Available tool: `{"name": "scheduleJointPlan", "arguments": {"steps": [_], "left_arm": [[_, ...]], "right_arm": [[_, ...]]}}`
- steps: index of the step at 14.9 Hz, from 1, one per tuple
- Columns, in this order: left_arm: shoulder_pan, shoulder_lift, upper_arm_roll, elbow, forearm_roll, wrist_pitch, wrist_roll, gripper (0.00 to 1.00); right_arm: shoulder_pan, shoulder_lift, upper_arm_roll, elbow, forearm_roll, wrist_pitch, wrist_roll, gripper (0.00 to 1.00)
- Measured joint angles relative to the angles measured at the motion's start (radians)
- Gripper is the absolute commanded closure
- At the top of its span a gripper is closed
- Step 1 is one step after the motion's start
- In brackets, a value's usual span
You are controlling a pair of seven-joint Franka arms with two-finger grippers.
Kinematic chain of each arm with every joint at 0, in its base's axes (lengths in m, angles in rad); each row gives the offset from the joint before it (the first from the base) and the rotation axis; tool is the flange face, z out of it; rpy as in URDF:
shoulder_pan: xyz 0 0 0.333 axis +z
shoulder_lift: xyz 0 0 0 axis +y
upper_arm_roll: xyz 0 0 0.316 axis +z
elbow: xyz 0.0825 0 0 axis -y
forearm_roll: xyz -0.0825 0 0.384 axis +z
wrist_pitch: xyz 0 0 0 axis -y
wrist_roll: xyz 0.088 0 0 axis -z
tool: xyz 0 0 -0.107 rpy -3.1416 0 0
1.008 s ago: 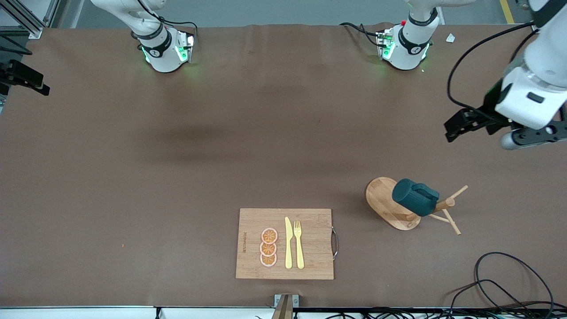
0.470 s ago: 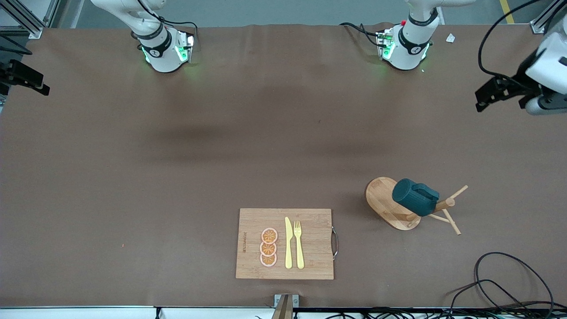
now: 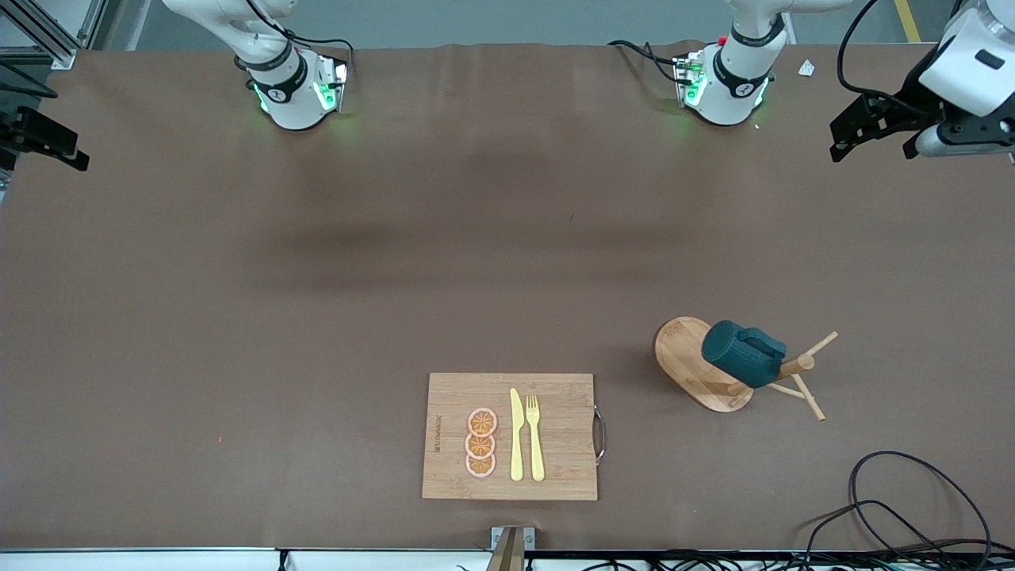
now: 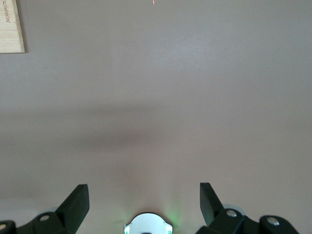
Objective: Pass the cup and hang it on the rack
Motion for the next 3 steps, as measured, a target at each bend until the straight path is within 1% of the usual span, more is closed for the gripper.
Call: {"name": "scheduleJointPlan", "arguments": {"steps": [3], "left_arm": [[0.000,-0.002,0.000,0.015,0.000,-0.007,0.010,0.00]], "right_arm": [[0.000,0.000,0.000,0.000,0.000,0.000,0.000,0.00]]}}
